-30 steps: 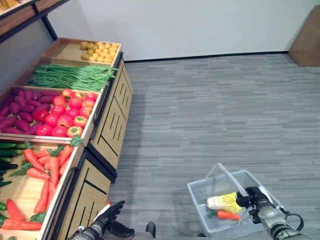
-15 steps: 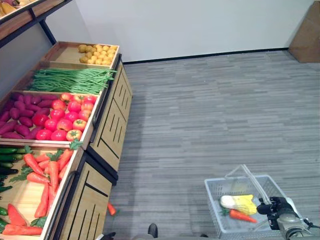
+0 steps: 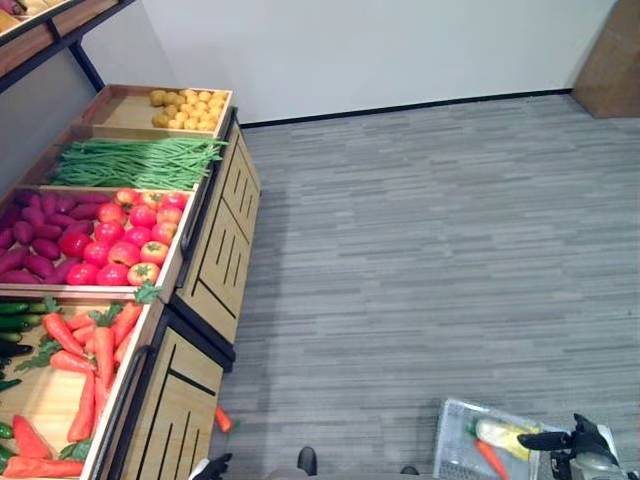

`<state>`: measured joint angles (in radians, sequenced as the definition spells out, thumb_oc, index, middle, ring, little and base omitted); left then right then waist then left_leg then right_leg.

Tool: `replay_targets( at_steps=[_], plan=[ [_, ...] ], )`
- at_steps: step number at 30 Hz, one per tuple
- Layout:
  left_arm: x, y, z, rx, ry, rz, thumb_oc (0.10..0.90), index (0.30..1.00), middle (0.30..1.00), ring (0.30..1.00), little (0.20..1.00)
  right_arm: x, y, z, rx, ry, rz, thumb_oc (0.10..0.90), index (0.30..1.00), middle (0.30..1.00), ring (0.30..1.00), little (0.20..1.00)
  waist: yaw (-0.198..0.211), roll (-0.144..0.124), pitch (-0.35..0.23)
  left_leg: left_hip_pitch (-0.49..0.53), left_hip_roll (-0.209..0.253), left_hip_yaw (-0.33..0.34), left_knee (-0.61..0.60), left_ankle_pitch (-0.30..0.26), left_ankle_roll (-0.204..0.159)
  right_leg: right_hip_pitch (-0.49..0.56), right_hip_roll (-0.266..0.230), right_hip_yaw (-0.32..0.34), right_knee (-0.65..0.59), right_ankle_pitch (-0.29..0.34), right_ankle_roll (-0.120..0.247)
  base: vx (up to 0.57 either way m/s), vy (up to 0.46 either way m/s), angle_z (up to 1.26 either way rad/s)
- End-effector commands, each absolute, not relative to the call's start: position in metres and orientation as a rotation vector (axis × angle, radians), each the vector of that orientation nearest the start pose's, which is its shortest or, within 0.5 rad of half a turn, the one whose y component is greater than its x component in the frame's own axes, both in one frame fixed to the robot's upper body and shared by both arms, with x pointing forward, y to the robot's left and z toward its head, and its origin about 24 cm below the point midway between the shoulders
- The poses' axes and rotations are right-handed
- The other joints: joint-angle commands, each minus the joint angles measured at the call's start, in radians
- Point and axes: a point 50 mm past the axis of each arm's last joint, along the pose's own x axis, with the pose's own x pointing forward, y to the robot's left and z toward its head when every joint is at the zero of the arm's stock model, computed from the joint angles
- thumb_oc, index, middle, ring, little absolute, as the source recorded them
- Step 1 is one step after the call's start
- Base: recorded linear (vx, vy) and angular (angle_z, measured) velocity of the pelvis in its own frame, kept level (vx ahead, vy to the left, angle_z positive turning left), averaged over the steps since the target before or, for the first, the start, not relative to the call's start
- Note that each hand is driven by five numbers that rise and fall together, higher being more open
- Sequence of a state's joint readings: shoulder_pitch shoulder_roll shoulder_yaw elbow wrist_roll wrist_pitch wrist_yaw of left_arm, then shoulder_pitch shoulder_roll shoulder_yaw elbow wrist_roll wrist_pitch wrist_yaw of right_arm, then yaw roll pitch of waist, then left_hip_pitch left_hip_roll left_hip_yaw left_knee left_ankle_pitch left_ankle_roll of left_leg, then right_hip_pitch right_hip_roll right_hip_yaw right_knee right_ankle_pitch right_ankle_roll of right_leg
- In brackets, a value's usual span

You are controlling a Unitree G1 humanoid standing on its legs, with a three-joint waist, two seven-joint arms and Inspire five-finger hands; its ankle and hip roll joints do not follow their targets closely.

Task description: Get the vegetables into the basket

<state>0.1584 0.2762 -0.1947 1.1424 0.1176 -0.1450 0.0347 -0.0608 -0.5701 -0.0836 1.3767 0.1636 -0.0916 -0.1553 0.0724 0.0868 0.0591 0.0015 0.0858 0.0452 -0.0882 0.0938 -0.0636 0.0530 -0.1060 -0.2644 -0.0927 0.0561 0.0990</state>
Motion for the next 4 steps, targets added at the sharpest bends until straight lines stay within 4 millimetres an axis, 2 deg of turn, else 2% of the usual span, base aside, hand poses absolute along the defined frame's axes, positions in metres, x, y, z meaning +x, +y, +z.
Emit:
replay_targets(
  at_steps=[1, 3, 4],
  plan=[
    [0.056, 0.266, -0.154, 0.487, 1.171, 0.041, 0.9, 1.0, 1.0, 1.0, 1.0, 0.088, -0.37, -0.103, -0.339, 1.068, -0.686, 0.9, 1.0, 1.0, 1.0, 1.0, 0.008, -0.086, -0.011, 0.0, 0.029, 0.009, 0.001, -0.009, -0.032, 0.015, -0.079, -0.016, 0.005, 0.006, 0.064, 0.0, 0.0, 0.0],
    [0.051, 0.268, -0.155, 0.462, 1.196, 0.086, 0.9, 1.0, 1.0, 1.0, 1.0, 0.075, -0.351, -0.118, -0.334, 1.128, -0.606, 0.9, 1.0, 1.0, 1.0, 1.0, 0.005, -0.091, -0.013, 0.004, 0.028, 0.009, 0.001, -0.009, -0.032, 0.019, -0.081, -0.015, 0.005, 0.008, 0.063, 0.0, 0.0, 0.0],
    [0.051, 0.268, -0.155, 0.462, 1.197, 0.087, 0.9, 1.0, 1.0, 1.0, 1.0, 0.075, -0.35, -0.118, -0.334, 1.128, -0.605, 0.9, 1.0, 1.0, 1.0, 1.0, 0.005, -0.092, -0.013, 0.004, 0.027, 0.009, 0.001, -0.01, -0.031, 0.019, -0.081, -0.015, 0.005, 0.008, 0.063, 0.0, 0.0, 0.0]
  ],
)
